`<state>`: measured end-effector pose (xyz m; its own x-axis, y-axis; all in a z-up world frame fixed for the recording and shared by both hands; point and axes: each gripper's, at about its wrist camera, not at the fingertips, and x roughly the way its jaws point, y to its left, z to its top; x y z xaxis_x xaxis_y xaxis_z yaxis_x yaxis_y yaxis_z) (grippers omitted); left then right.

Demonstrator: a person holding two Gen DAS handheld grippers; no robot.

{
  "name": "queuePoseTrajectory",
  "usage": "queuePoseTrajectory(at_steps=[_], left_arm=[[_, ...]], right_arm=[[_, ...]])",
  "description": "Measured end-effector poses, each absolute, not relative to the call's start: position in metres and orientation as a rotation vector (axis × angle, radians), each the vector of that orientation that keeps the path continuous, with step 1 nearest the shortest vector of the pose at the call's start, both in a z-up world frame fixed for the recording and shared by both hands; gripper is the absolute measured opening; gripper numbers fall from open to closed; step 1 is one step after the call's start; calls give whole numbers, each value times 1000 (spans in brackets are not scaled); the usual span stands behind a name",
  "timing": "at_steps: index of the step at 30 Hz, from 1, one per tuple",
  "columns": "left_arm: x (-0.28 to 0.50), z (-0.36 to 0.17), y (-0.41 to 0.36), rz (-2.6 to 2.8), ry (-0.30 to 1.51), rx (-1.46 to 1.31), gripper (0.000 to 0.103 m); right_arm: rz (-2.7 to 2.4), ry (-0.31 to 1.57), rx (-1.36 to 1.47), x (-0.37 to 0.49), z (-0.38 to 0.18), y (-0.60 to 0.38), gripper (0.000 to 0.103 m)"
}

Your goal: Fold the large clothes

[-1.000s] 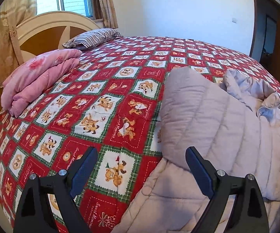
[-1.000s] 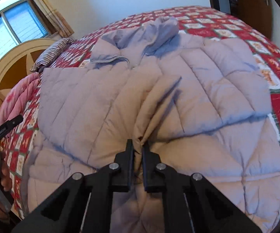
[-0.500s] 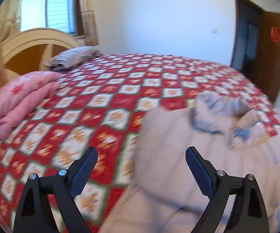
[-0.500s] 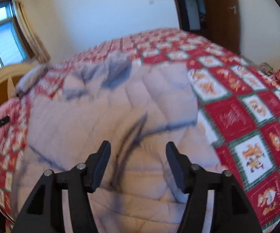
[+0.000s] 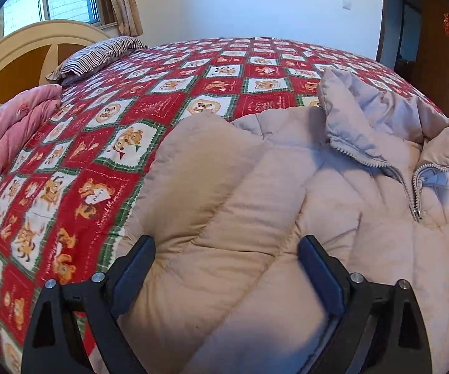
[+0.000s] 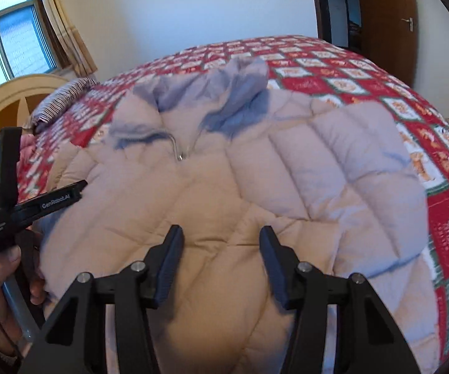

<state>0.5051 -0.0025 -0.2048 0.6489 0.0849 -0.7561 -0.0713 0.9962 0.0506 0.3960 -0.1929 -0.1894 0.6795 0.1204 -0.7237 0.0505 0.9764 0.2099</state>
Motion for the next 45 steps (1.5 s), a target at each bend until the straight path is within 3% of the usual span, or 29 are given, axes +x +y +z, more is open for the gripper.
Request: queuePoseTrajectory(at_steps=[12, 40, 43, 45], left_arm=[[503, -218, -4, 111, 845, 28, 101], [500, -206, -1, 117, 873, 49, 102], [491, -173, 4, 92, 855, 29, 102], [489, -143, 7, 43, 804, 8, 102]], right_arm=[[3, 838, 110, 396, -209, -182, 53], [-49, 845, 14, 398, -214, -168, 55], [5, 870, 18, 400, -207, -174, 58], [80, 920, 50, 404, -197, -183, 70]])
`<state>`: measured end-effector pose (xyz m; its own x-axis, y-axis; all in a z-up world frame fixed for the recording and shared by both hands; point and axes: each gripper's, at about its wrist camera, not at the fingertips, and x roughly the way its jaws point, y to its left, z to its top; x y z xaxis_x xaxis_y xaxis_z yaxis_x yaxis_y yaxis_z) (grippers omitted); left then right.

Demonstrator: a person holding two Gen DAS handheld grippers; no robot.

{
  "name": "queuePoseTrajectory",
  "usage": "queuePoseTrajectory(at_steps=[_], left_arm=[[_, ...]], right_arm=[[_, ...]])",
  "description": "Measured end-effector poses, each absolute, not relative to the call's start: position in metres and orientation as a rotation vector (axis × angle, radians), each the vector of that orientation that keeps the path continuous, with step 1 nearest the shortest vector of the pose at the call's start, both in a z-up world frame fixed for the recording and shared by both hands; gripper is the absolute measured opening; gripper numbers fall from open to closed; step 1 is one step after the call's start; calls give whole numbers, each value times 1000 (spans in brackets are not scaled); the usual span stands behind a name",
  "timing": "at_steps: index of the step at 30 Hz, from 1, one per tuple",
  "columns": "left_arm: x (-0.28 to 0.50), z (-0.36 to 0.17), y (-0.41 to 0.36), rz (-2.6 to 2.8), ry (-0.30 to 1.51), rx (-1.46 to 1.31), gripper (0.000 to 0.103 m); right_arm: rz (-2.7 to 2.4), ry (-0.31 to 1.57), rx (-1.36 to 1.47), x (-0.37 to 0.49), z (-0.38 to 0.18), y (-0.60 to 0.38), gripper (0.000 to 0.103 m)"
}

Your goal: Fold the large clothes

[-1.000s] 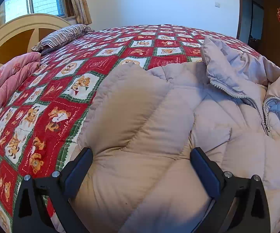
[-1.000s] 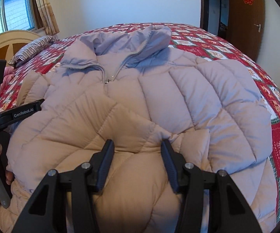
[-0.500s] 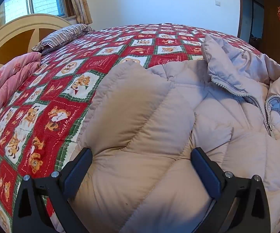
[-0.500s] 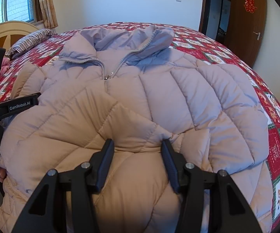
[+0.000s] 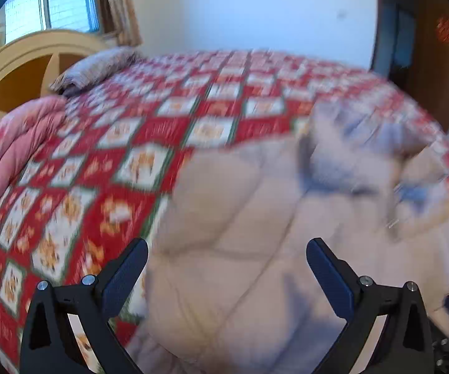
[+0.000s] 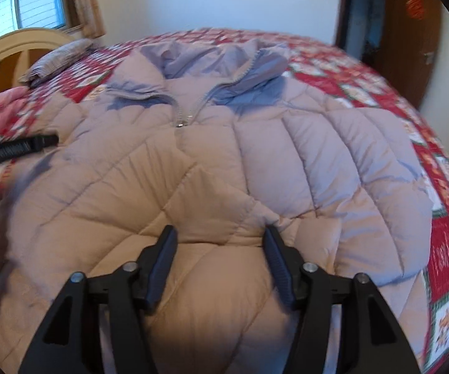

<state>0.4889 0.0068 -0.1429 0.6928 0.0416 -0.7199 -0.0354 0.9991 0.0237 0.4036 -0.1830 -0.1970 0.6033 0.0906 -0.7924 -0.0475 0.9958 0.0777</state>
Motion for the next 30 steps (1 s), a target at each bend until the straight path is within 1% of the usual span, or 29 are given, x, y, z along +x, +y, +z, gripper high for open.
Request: queuePoseTrajectory(at_steps=[2, 5, 7, 12, 17, 22, 23, 24, 25, 26, 27, 28, 29, 30], left_arm=[[498, -125, 3, 18, 779, 15, 102], [531, -113, -11, -27, 784, 36, 102], [553, -114, -20, -30, 792, 55, 102], [618, -123, -42, -43, 855, 56, 102], [662, -138, -65, -35, 873, 119, 102], [684, -161, -81, -44, 890, 174, 102], [685, -164, -83, -51, 885, 182, 99], [685, -167, -85, -70, 879, 185, 82], [686, -169, -88, -88, 885, 189, 51], [686, -173, -90, -116, 906, 193, 34], [686, -176, -90, -147, 934, 192, 10], [684, -174, -88, -150, 928, 190, 9], [679, -169, -86, -144, 901, 189, 9], [674, -162, -81, -150, 874, 190, 8]], right_arm=[[134, 940, 101, 409, -183, -196, 78], [137, 906, 106, 424, -159, -211, 79], [95, 880, 143, 448, -142, -232, 79], [16, 838, 217, 509, -123, -274, 79], [16, 891, 214, 576, -128, -285, 80], [20, 953, 196, 615, -148, -287, 80], [23, 963, 190, 621, -153, -287, 80], [26, 970, 182, 624, -156, -287, 78], [33, 980, 166, 627, -160, -285, 75], [49, 990, 156, 629, -164, -284, 61], [60, 998, 146, 628, -165, -283, 42], [71, 1003, 126, 627, -166, -281, 31], [79, 992, 91, 623, -165, -279, 12], [80, 979, 66, 619, -163, -277, 12]])
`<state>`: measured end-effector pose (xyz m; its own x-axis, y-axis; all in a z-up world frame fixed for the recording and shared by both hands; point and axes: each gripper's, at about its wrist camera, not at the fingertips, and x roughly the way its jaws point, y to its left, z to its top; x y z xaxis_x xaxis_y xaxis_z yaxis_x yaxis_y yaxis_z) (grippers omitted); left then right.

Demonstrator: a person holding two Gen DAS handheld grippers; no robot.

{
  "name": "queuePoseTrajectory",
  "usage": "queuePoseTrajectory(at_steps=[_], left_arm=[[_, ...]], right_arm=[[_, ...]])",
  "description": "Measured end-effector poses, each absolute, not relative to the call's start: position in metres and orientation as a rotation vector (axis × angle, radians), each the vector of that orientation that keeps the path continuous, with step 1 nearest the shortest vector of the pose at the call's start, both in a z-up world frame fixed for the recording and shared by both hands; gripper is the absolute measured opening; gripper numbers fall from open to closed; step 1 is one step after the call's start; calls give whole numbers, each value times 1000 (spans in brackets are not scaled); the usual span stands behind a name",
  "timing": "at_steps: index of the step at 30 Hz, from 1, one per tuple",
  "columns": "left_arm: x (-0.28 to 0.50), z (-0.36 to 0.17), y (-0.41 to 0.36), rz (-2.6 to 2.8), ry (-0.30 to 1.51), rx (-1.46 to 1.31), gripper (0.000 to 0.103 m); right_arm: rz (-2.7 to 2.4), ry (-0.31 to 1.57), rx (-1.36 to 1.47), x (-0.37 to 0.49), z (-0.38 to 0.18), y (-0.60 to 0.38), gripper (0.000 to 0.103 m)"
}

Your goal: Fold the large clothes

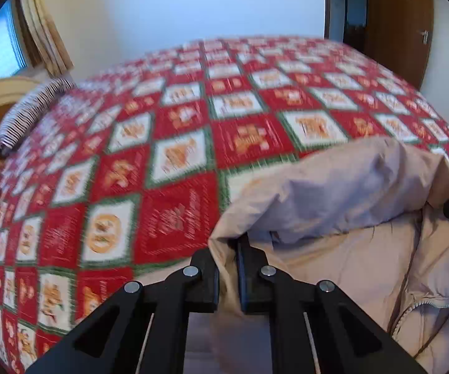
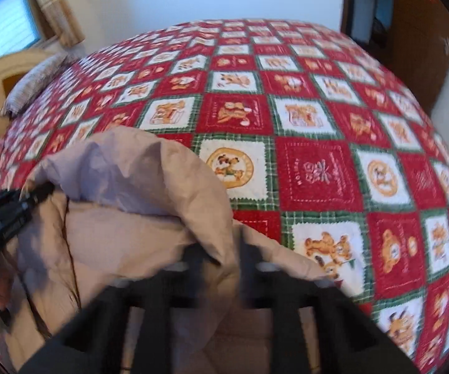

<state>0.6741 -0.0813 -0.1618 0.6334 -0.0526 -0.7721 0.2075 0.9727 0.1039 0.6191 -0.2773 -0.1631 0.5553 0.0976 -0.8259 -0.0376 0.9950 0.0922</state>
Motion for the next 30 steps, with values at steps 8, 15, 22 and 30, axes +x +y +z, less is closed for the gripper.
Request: queuePoseTrajectory(at_steps=[8, 15, 22, 30], left_arm=[[626, -146, -56, -184, 791, 181, 2], [607, -196, -58, -154, 847, 228, 2], [595, -176, -54, -155, 849, 205, 3], [566, -128, -24, -114, 745, 134, 3]], right_arm=[[94, 880, -92, 569, -149, -276, 6], [70, 939, -143, 561, -183, -274, 5], [44, 945, -177, 559, -190, -271, 5], [10, 892, -97, 541, -174, -295, 53]])
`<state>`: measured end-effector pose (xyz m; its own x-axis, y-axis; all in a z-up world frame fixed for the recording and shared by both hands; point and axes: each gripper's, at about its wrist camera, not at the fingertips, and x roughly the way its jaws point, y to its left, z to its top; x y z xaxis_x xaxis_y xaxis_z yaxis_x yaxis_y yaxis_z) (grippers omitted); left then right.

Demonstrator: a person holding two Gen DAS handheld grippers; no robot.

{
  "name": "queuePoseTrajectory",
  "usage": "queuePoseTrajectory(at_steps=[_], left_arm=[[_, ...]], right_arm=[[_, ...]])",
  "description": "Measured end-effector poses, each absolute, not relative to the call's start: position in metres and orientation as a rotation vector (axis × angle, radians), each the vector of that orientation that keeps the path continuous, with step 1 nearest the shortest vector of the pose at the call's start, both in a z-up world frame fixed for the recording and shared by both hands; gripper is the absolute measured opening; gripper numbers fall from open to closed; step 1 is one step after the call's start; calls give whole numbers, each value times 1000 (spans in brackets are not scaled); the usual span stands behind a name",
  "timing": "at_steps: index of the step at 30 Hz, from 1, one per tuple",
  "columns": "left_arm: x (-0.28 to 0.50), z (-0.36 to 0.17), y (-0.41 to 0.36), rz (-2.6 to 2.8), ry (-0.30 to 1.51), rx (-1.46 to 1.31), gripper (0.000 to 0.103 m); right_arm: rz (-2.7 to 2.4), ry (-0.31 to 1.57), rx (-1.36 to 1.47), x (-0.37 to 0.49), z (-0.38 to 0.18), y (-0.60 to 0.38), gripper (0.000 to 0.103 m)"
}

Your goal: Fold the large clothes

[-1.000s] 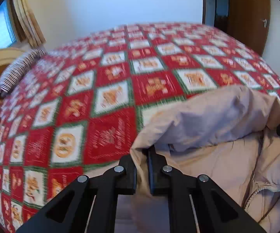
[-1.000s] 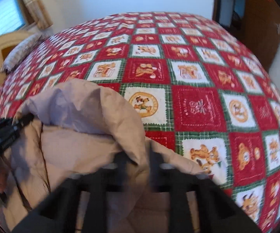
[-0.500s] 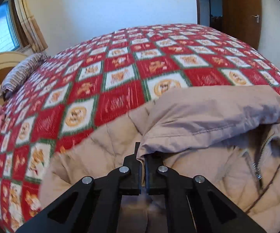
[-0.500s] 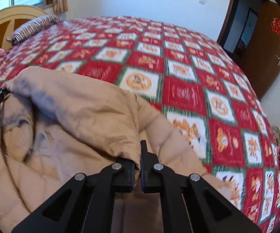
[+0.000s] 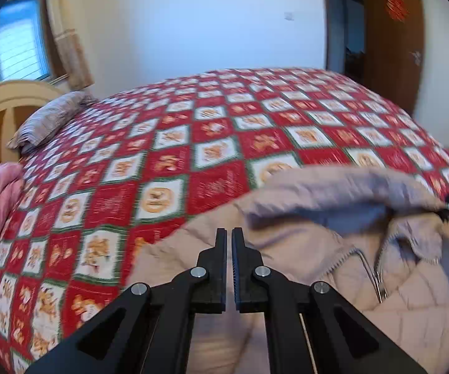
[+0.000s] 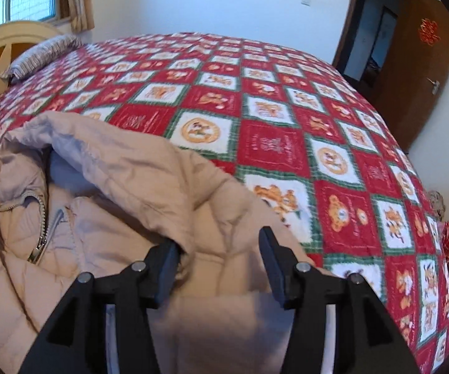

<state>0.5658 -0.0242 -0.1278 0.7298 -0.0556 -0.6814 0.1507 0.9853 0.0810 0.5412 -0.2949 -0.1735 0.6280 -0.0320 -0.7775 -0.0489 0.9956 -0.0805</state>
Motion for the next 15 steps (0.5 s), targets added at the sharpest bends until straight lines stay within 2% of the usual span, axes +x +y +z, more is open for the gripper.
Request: queuePoseTrajectory(at_steps=[8, 15], left_arm=[[616, -111, -2, -55, 773, -92, 3], [654, -109, -50, -88, 791, -73, 5]], right_arm=[[4, 823, -11, 525, -136, -303, 53], [1, 792, 100, 546, -112, -295, 57]])
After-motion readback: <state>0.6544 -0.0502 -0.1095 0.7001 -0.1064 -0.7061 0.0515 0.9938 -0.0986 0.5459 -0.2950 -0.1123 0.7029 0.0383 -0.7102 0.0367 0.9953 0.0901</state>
